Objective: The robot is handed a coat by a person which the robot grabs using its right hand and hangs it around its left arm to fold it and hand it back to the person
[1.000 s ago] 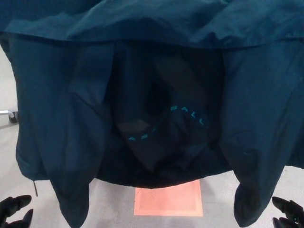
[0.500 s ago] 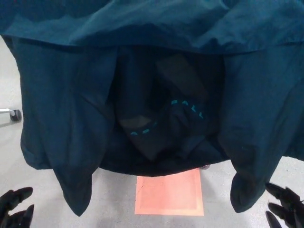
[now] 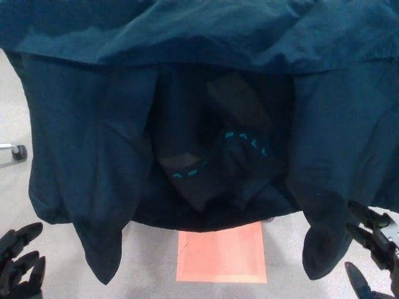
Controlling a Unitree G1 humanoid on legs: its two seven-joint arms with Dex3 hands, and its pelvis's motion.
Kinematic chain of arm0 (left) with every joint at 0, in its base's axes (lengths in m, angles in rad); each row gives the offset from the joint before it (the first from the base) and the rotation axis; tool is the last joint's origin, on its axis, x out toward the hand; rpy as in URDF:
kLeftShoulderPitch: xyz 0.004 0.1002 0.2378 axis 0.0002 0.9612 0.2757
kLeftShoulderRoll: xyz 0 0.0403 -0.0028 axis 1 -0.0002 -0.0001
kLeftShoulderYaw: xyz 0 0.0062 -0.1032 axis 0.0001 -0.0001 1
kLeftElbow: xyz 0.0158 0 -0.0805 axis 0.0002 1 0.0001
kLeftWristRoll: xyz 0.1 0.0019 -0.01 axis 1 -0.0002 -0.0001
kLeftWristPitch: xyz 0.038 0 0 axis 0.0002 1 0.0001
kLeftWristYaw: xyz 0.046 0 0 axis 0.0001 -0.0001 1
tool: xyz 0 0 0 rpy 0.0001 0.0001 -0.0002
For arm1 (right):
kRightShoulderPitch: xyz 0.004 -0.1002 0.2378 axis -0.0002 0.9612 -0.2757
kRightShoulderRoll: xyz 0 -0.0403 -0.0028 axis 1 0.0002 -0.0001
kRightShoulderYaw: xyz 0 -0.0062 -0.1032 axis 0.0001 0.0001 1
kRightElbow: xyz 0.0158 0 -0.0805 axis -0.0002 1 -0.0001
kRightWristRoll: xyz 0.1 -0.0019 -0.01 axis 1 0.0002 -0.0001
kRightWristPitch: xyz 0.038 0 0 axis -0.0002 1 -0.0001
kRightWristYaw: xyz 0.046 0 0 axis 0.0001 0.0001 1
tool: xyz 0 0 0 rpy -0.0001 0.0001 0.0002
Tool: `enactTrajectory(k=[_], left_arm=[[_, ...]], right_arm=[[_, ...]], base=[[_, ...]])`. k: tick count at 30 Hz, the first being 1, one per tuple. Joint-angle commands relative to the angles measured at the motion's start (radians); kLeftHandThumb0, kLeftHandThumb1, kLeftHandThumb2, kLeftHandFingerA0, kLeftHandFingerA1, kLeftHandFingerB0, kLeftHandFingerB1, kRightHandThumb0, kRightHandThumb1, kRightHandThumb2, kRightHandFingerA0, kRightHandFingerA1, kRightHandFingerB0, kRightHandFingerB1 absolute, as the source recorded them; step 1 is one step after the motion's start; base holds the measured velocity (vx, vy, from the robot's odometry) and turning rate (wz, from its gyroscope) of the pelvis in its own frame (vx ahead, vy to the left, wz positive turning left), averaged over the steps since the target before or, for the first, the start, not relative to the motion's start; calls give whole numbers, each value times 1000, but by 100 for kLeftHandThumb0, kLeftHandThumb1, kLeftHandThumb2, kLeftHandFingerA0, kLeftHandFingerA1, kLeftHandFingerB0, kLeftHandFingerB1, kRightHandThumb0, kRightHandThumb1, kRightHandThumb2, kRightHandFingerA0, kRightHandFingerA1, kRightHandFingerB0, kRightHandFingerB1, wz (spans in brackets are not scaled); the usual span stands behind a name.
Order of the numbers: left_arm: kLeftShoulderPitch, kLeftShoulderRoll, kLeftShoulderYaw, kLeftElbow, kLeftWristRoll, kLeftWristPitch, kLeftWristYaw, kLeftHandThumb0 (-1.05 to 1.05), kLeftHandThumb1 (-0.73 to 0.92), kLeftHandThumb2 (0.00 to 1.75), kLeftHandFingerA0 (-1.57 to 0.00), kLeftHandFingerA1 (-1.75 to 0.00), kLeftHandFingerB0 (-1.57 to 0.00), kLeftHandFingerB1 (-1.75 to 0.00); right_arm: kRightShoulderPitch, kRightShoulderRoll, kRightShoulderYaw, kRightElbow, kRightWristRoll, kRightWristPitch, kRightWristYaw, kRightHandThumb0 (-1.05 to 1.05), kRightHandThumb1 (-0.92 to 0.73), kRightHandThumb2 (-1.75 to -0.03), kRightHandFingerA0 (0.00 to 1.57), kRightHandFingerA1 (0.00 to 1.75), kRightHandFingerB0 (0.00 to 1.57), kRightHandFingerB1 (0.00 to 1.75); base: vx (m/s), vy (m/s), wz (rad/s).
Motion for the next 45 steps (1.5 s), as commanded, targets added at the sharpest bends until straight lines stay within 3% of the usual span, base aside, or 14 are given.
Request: enactTrajectory(k=[1, 10, 11, 12, 16, 20, 27, 30, 31, 39, 40, 41, 44, 45], left_arm=[[35, 6, 3, -44, -23, -16, -35, -33, 62, 115, 0, -47, 0, -47], [71, -4, 4, -96, -35, -2, -48, -33, 62, 115, 0, -47, 0, -47], [72, -5, 3, -95, -37, -2, -54, -34, 61, 115, 0, -47, 0, -47], [74, -6, 6, -93, -44, -3, -65, -34, 62, 115, 0, -47, 0, -48], [76, 1, 1, -69, -37, -29, -84, -69, 75, 107, -5, -43, -3, -36], [90, -1, 4, -57, -33, -32, -75, -75, 76, 107, -12, -46, 0, -37], [133, -9, 2, -50, -43, -39, -107, -74, 92, 71, -12, -30, -10, -28], [131, -14, 6, -55, -54, -36, -116, -79, 78, 107, -4, -41, -3, -39], [130, -16, 6, -53, -48, -41, -104, -34, 61, 115, 0, -48, 0, -47], [120, -9, -2, -54, -32, -49, -95, -73, 78, 108, -12, -46, 0, -37], [121, -12, 0, -63, -34, -37, -90, -71, 92, 76, -15, -34, -9, -30], [119, -15, -1, -70, -32, -30, -80, -33, 63, 116, 0, -47, 0, -48], [111, -11, -5, -58, -28, -47, -88, -69, 82, 98, -9, -40, -8, -37], [110, -10, -5, -53, -29, -56, -95, -70, 82, 97, -9, -40, -9, -38]], right_arm=[[104, -9, -5, -203, 63, -8, 23, -35, -57, -112, 0, 47, 0, 48], [302, -37, -64, -731, 77, -70, 16, -71, -89, -66, 17, 37, 10, 27], [289, -39, -84, -761, 81, -106, 12, -37, -56, -112, 1, 49, 0, 49], [283, -46, -103, -815, 95, -103, 10, -78, -86, -67, 16, 36, 9, 27], [242, -99, -165, -1034, 175, -1, 5, -78, -65, -107, 4, 48, 2, 36], [156, -190, -230, -1150, 222, 122, 0, -80, -78, -65, 3, 28, 8, 23], [-213, -451, -239, -1083, 129, 436, 62, -84, -66, -108, 0, 22, 0, 22], [-369, -511, -147, -980, 83, 509, 113, -88, -72, -112, 0, 17, 0, 16], [-447, -536, -97, -928, 86, 570, 142, -82, -67, -108, 0, 22, 0, 21], [-820, -534, 146, -570, -82, 632, 267, -85, -73, -108, 0, 21, 0, 16], [-852, -529, 166, -533, -98, 627, 275, -81, -87, -66, 0, 18, 0, 14], [-916, -523, 211, -463, -145, 617, 297, -88, -77, -110, 0, 16, 0, 14], [-1020, -513, 288, -347, -218, 628, 321, -87, -76, -112, 0, 16, 0, 15], [-1050, -505, 312, -303, -243, 627, 322, -86, -91, -67, 0, 13, 0, 14]], base=[[0, 0, 0], [0, 0, 0], [0, 0, 0], [0, 0, 0], [0, 0, 0], [0, 0, 0], [0, 0, 0], [0, 0, 0], [0, 0, 0], [0, 0, 0], [0, 0, 0], [0, 0, 0], [0, 0, 0], [0, 0, 0]])
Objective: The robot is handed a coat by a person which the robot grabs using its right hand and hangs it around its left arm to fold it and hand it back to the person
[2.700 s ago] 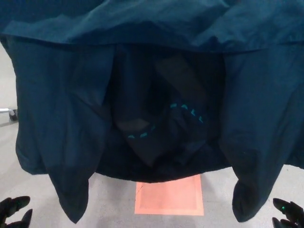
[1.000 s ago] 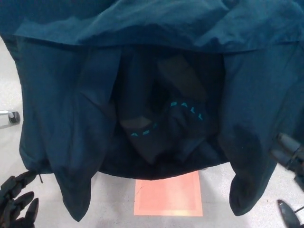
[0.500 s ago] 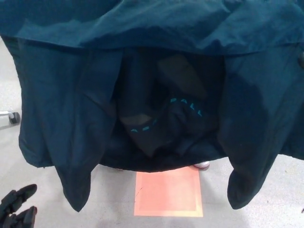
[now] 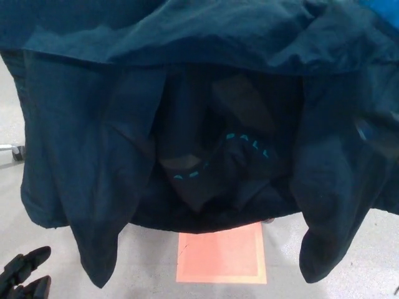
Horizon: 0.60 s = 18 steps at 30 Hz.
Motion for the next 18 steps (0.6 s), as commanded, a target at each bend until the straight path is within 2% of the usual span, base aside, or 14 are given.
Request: enactTrajectory(k=[1, 2, 3, 5, 6, 7, 8, 9, 10, 12, 14, 15, 16, 18], left_arm=[[4, 14, -3, 12, -8, -59, -29, -65, 92, 76, -15, -33, -10, -30], [11, 11, -2, 6, -11, -55, -29, -34, 61, 115, 0, -47, 0, -48], [14, 11, -1, 2, -13, -52, -30, -68, 92, 73, -16, -32, -10, -28], [13, 12, -1, 5, -13, -52, -32, -73, 76, 108, -15, -47, 0, -38], [14, 13, -5, 8, -6, -54, -27, -70, 92, 72, -16, -32, -10, -29], [13, 12, -5, 11, -6, -50, -25, -70, 92, 72, -16, -32, -10, -28], [12, 11, -5, 10, -9, -44, -25, -74, 77, 108, -14, -46, 0, -37], [11, 9, -5, 9, -12, -38, -27, -74, 77, 108, -14, -47, 0, -37], [11, 9, -4, 9, -13, -38, -28, -74, 77, 108, -14, -47, 0, -37], [13, 5, -4, 5, -16, -38, -29, -70, 92, 70, -17, -32, -9, -25], [14, 2, -3, 0, -18, -37, -26, -70, 92, 70, -17, -32, -10, -25], [12, 3, -4, 4, -16, -40, -25, -74, 78, 101, -10, -41, -7, -37], [11, 9, -8, 9, -5, -53, -20, -34, 59, 114, 0, -47, 0, -48], [9, 11, -6, 10, -10, -54, -29, -34, 59, 114, 0, -47, 0, -48]], right_arm=[[-355, -37, 259, 383, -272, 249, 196, -88, -70, -91, 0, 10, 0, 12], [-391, -22, 293, 445, -302, 252, 195, -88, -73, -110, 0, 14, 0, 15], [-415, -14, 316, 484, -323, 251, 193, -91, -71, -95, 0, 8, 0, 11], [-445, -6, 346, 536, -352, 241, 179, -87, -74, -111, 0, 16, 0, 16], [-460, -1, 358, 567, -358, 238, 170, -87, -73, -111, 0, 17, 0, 16], [-472, 4, 366, 587, -356, 241, 167, -89, -71, -94, 0, 9, 0, 10], [-484, 9, 375, 607, -354, 244, 165, -85, -89, -66, 0, 9, 0, 12], [-501, 17, 388, 634, -355, 246, 163, -88, -74, -110, 0, 14, 0, 14], [-509, 20, 396, 647, -358, 247, 162, -88, -74, -110, 0, 14, 0, 14], [-535, 26, 424, 682, -371, 248, 168, -90, -69, -91, 0, 5, 0, 6], [-550, 33, 448, 713, -372, 240, 186, -94, -76, -112, 0, 11, 0, 9], [-552, 36, 452, 718, -365, 246, 197, -94, -74, -110, 0, 10, 0, 8], [-549, 38, 460, 722, -360, 244, 212, -93, -73, -110, 0, 11, 0, 9], [-541, 45, 464, 725, -350, 238, 232, -91, -71, -108, 0, 12, 0, 11]], base=[[0, 0, 0], [0, 0, 0], [0, 0, 0], [0, 0, 0], [0, 0, 0], [0, 0, 0], [0, 0, 0], [0, 0, 0], [0, 0, 0], [0, 0, 0], [0, 0, 0], [0, 0, 0], [0, 0, 0], [0, 0, 0]])
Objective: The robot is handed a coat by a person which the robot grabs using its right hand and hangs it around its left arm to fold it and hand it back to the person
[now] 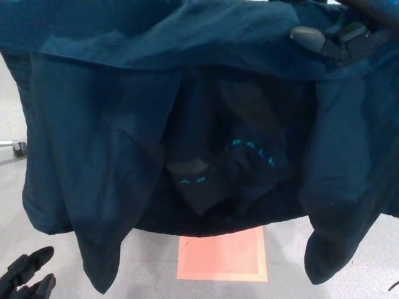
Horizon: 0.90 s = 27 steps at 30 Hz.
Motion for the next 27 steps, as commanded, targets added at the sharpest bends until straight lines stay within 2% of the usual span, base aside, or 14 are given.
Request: enactTrajectory(k=[1, 2, 3, 4, 6, 8, 9, 17, 19, 20, 21, 23, 24, 27], left_arm=[[5, 14, 1, 11, -7, -40, -18, -72, 92, 72, -17, -32, -9, -26], [3, 16, 2, 15, -9, -43, -20, -75, 79, 102, -11, -42, -6, -37], [3, 15, 4, 18, -10, -45, -20, -75, 79, 103, -11, -42, -6, -37], [6, 17, 3, 13, -10, -43, -22, -72, 92, 73, -17, -33, -9, -26], [7, 21, 3, 12, -11, -40, -27, -78, 92, 78, -16, -35, -8, -27], [4, 23, 3, 15, -9, -38, -26, -72, 92, 74, -17, -33, -10, -27], [5, 22, 3, 12, -8, -40, -25, -34, 59, 114, 0, -47, 0, -48], [-14, 5, 19, -1, -42, -1, -37, -33, 62, 116, 0, -47, 0, -48], [-17, 2, 21, 0, -46, 6, -38, -73, 92, 80, -15, -36, -9, -31], [-14, 1, 22, -2, -45, 3, -35, -67, 92, 76, -16, -33, -10, -29], [-11, 1, 24, -4, -44, -1, -35, -33, 63, 117, 0, -47, 0, -48], [-6, 3, 24, -11, -41, -9, -37, -33, 63, 116, 0, -47, 0, -48], [-9, 5, 24, -10, -40, -7, -41, -34, 61, 116, 0, -48, 0, -48], [-5, 8, 22, -15, -44, -1, -56, -34, 60, 115, 0, -47, 0, -48]], right_arm=[[-12, 24, 28, 40, -38, 70, 129, -93, -67, -92, 0, 1, 0, 1], [-5, 34, 20, 50, -8, 73, 161, -94, -67, -105, 0, 8, 0, 6], [-3, 41, 17, 47, 11, 106, 190, -89, -79, -63, 0, 1, 0, 0], [0, 43, 22, 42, 15, 119, 222, -93, -64, -103, 0, 6, 0, 4], [-1, 40, 41, 23, 10, 148, 280, -93, -60, -102, 0, 6, 0, 4], [-9, 43, 54, 12, 13, 153, 322, -91, -74, -63, 0, 8, 0, 6], [-30, 47, 73, 9, 7, 154, 356, -94, -58, -97, 0, 2, 0, 1], [-150, 91, 143, 42, -30, 179, 461, -94, -50, -75, 0, 16, 0, 12], [-196, 109, 207, 43, -139, 198, 429, -93, -62, -60, 24, 35, 14, 26], [-191, 120, 213, 54, -170, 162, 367, -84, -42, -92, 91, 81, 50, 50], [-176, 129, 225, 56, -223, 116, 268, -88, -62, -88, 124, 76, 96, 62], [-136, 134, 241, 43, -318, 56, 100, -73, -87, -66, 121, 94, 84, 53], [-108, 131, 244, 33, -357, 35, 18, -62, -92, -72, 87, 145, 66, 46], [-77, 130, 236, 40, -378, 1, -61, -56, -92, -75, 87, 119, 53, 42]], base=[[0, 0, 0], [0, 0, 0], [0, 0, 0], [0, 0, 0], [0, 0, 0], [0, 0, 0], [0, 0, 0], [0, 0, 0], [0, 0, 0], [0, 0, 0], [0, 0, 0], [0, 0, 0], [0, 0, 0], [0, 0, 0]])
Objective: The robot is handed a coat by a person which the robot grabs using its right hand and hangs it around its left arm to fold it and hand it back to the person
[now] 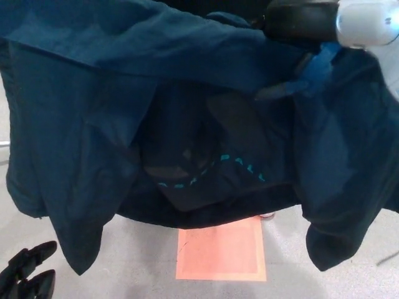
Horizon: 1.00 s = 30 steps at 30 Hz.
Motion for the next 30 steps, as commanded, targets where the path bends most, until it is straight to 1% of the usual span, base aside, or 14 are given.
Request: enactTrajectory(k=[1, 4, 5, 8, 14, 17, 20, 21, 22, 23, 25, 27, 28, 30], left_arm=[[12, 15, 7, -12, -26, -6, -33, -34, 60, 115, 0, -47, 0, -48], [10, 14, 12, 0, -35, -16, -47, -35, 58, 114, 0, -47, 0, -48], [8, 13, 13, 5, -34, -19, -44, -74, 92, 72, -24, -36, -13, -31], [4, 9, 12, 6, -33, -14, -42, -73, 92, 71, -26, -36, -13, -31], [18, 1, 15, -19, -42, 1, -43, -75, 80, 97, -19, -44, -12, -40], [22, -3, 17, -29, -48, 10, -49, -74, 81, 96, -18, -44, -11, -40], [17, -2, 16, -29, -53, 18, -68, -35, 59, 114, 0, -47, 0, -48], [20, -3, 13, -34, -54, 10, -78, -72, 92, 68, -28, -35, -16, -30], [21, -7, 15, -38, -67, 9, -98, -34, 60, 114, -1, -47, -1, -48], [23, -14, 17, -43, -85, 8, -126, -34, 60, 114, -1, -47, -1, -48], [36, -18, 9, -68, -87, 9, -142, -70, 92, 69, -29, -37, -18, -31], [53, -23, -17, -129, -90, 34, -179, -76, 77, 101, -19, -45, -10, -42], [59, -24, -24, -144, -94, 30, -198, -76, 92, 68, -27, -36, -14, -31], [72, -30, -31, -180, -105, 39, -216, -77, 76, 100, -20, -46, -13, -43]], right_arm=[[84, 25, 32, 5, -237, -125, -338, -50, -92, -75, 84, 146, 63, 48], [109, 46, 6, 30, -232, -130, -414, -39, -89, -66, 88, 108, 70, 56], [121, 68, -19, 45, -209, -110, -437, -39, -89, -66, 87, 122, 76, 64], [131, 95, -55, 62, -187, -93, -470, -38, -87, -69, 81, 171, 75, 115], [138, 126, -104, 131, -174, -142, -567, -39, -86, -70, 81, 168, 74, 102], [133, 129, -109, 172, -195, -187, -633, -38, -88, -66, 84, 170, 72, 129], [112, 138, -128, 222, -201, -218, -708, -38, -85, -69, 83, 170, 72, 125], [103, 155, -151, 242, -182, -211, -721, -35, -92, -69, 78, 175, 53, 143], [88, 172, -172, 261, -168, -202, -741, -37, -86, -65, 85, 175, 67, 140], [67, 195, -200, 286, -151, -189, -769, -37, -86, -65, 85, 175, 67, 140], [42, 224, -244, 326, -121, -210, -817, -38, -83, -69, 100, 146, 82, 129], [-24, 277, -308, 391, -78, -183, -874, -38, -68, -107, 120, 123, 92, 111], [-51, 290, -320, 415, -75, -177, -890, -43, -88, -66, 113, 117, 92, 125], [-83, 307, -343, 460, -69, -214, -939, -41, -83, -66, 110, 131, 90, 126]], base=[[0, 0, 0], [0, 0, 0], [0, 0, 0], [0, 0, 0], [0, 0, 0], [0, 0, 0], [0, 0, 0], [0, 0, 0], [0, 0, 0], [0, 0, 0], [0, 0, 0], [0, 0, 0], [0, 0, 0], [0, 0, 0]])
